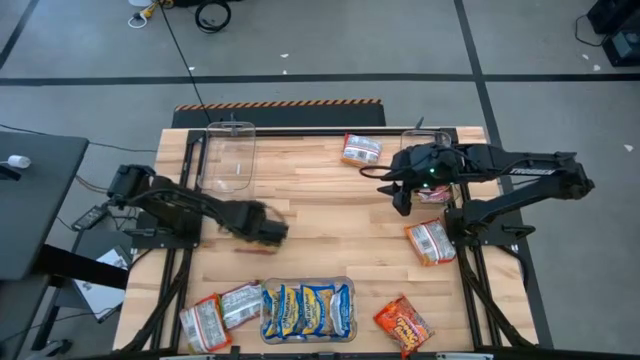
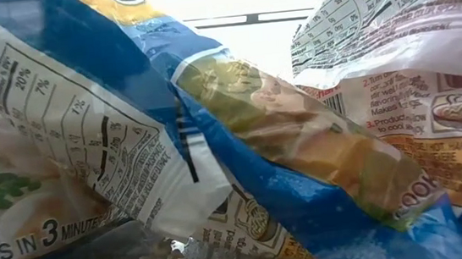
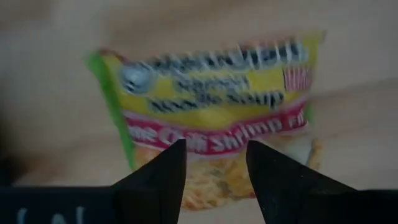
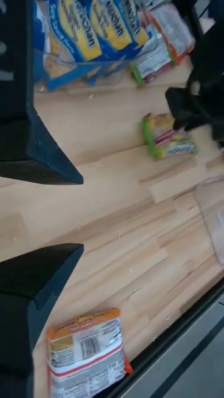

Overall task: Sort Maruchan noodles
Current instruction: Put the green noodle pack into the top right transparent bin

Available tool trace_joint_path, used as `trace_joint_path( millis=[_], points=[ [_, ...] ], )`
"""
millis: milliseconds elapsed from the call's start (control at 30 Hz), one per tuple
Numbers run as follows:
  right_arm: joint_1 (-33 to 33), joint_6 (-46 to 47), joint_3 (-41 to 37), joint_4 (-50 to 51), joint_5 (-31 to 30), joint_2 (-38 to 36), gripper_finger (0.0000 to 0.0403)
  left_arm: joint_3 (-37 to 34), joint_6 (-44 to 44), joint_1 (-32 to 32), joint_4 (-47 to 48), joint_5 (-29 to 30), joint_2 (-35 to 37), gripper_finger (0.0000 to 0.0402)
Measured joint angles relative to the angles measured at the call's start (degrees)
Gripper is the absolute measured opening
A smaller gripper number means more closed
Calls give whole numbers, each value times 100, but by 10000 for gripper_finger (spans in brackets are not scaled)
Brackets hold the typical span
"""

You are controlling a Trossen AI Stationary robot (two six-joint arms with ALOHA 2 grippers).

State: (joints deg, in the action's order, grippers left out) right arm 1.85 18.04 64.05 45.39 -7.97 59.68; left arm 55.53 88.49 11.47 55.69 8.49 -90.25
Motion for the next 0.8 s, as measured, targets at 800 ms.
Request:
trace_joint_path(
  millis=[800],
  points=[
    [380, 437, 847, -3648, 2135, 3948, 189, 422, -1196, 1479, -279, 152, 649, 173]
  ],
)
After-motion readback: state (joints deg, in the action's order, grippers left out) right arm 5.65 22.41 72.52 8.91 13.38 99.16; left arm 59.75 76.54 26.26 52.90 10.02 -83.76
